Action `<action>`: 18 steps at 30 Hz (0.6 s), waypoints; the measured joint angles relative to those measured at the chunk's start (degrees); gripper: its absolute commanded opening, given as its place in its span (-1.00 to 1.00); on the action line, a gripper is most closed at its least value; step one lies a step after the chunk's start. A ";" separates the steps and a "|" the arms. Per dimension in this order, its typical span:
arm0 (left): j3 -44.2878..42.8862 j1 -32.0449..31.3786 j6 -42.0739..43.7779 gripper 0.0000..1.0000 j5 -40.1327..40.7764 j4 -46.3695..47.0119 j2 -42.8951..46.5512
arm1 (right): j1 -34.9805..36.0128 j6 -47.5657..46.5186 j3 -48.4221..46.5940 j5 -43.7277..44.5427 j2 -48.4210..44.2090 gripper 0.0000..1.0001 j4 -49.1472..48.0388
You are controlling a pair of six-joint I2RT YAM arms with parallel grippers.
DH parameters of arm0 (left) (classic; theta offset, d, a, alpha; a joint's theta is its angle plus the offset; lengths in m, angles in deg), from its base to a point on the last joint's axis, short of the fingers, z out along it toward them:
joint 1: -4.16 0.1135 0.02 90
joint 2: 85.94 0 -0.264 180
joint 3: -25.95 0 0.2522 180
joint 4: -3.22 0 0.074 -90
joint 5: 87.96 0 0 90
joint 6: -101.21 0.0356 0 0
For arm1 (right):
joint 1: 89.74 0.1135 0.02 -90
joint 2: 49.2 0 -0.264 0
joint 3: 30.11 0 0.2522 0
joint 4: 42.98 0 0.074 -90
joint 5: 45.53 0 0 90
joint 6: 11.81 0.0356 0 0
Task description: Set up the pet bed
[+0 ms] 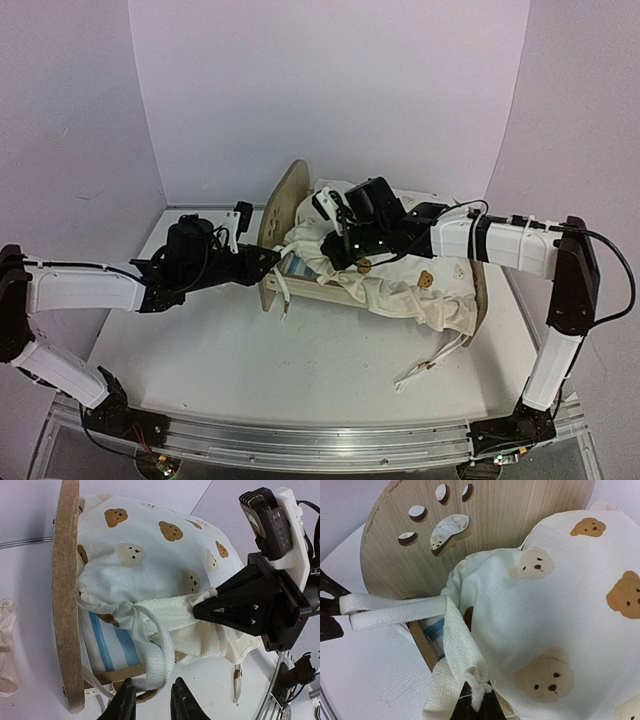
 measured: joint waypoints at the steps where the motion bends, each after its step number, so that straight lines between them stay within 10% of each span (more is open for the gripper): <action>1: -0.85 0.00 0.17 -0.56 0.07 -0.07 -0.76 | 0.00 -0.02 0.00 -0.09 0.00 -1.00 0.07; 18: -17.86 -0.59 12.48 -1.00 11.43 -5.27 -16.20 | 0.00 0.24 0.00 -0.28 -0.09 -1.00 0.28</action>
